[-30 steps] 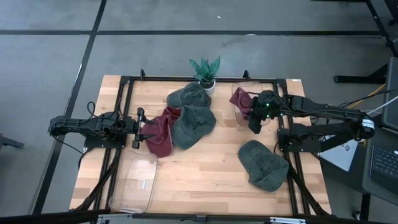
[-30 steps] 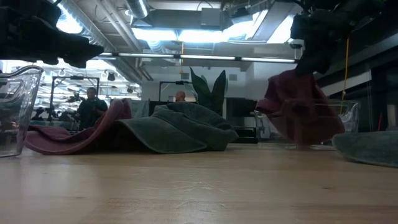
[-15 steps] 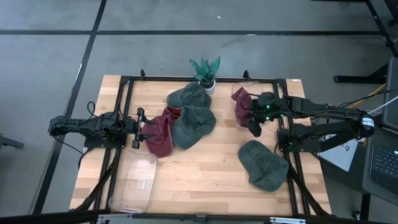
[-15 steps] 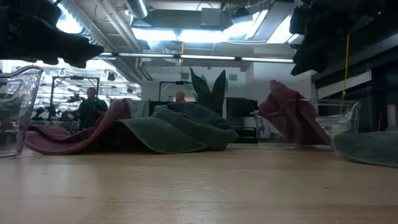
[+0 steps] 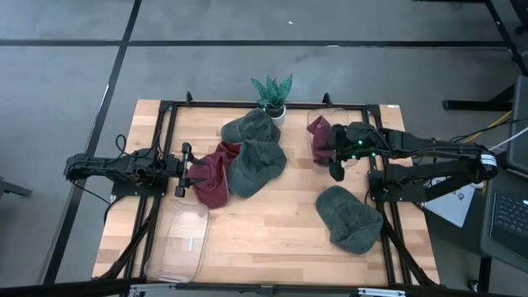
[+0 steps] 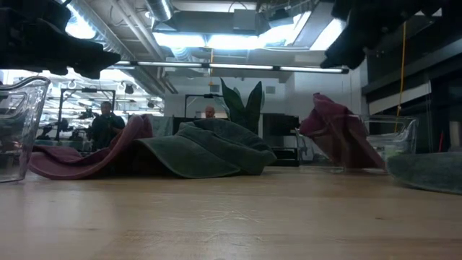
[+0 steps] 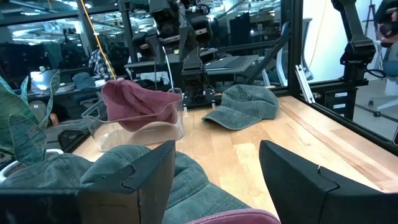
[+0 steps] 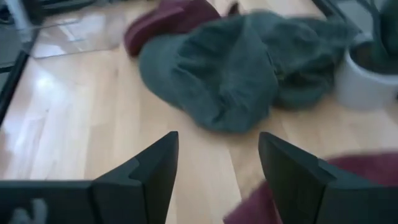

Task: Pick & Place hat
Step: Put the bottom gray cap into the bottom left transparent bin

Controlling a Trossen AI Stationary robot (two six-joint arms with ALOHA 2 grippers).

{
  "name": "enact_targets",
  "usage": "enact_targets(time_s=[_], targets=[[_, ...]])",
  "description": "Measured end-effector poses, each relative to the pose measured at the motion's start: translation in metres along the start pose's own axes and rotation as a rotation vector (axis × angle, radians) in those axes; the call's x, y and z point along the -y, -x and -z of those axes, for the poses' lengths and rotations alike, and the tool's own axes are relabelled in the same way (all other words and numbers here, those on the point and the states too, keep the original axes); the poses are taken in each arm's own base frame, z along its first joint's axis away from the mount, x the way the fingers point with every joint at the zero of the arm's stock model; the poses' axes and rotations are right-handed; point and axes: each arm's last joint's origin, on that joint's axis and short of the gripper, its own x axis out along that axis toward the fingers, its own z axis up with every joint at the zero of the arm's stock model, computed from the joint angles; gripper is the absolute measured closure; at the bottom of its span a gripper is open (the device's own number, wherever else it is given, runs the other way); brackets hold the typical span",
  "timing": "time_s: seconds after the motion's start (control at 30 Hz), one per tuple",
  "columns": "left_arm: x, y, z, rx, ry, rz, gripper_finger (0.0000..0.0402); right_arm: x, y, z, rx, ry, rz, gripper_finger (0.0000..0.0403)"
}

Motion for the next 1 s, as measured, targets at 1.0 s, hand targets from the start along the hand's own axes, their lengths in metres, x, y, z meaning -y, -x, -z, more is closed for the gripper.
enact_targets(time_s=[1.0], targets=[[0.000,0.000,0.000,0.000,0.000,0.000,0.0173,-0.062,-0.021,0.022,-0.226,0.078,-0.277,0.0182]])
